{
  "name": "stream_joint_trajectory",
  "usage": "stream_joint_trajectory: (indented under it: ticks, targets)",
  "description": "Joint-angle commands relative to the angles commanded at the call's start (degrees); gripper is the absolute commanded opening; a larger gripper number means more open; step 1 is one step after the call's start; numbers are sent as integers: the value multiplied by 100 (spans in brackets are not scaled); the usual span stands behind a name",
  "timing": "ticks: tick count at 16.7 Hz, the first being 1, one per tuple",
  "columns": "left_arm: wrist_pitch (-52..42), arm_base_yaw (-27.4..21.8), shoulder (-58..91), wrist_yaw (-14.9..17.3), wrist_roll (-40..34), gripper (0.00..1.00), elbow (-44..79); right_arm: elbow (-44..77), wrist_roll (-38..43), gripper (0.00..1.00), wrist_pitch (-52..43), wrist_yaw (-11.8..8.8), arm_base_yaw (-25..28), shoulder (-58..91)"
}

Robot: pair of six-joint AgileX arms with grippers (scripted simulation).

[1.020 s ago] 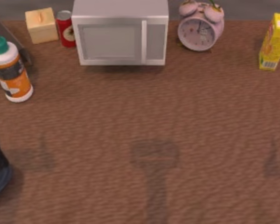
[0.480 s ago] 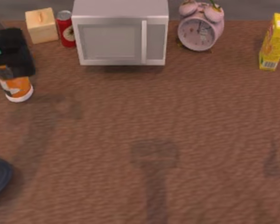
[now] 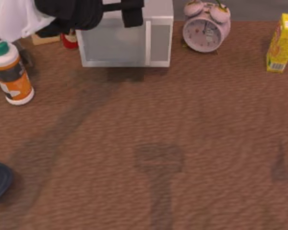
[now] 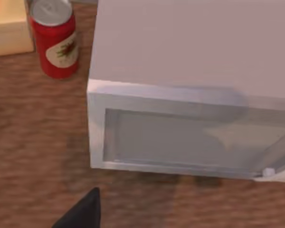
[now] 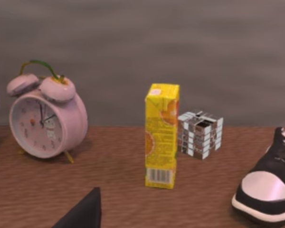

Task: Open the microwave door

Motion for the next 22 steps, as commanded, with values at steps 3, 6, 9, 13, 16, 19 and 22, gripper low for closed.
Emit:
stream_joint_trajectory:
  ticks: [3, 6, 9, 13, 16, 19, 22]
  targets:
    - [-397, -384, 1291, -225, -318, 100, 1086, 0, 0, 100, 0, 0, 0, 0]
    - [-658, -632, 2084, -367, -522, 100, 1738, 0, 0, 100, 0, 0, 0, 0]
    - [-743, -712, 2329, -412, -588, 100, 1929, 0, 0, 100, 0, 0, 0, 0]
    - [-733, -685, 2321, -401, -581, 100, 1908, 0, 0, 100, 0, 0, 0, 0]
    - [-585, -628, 2562, -360, -511, 100, 2070, 0, 0, 100, 0, 0, 0, 0]
    - [-255, -469, 3237, -258, -368, 100, 2389, 0, 0, 100, 0, 0, 0, 0]
    - [-36, -358, 3565, -187, -270, 100, 2574, 0, 0, 100, 0, 0, 0, 0]
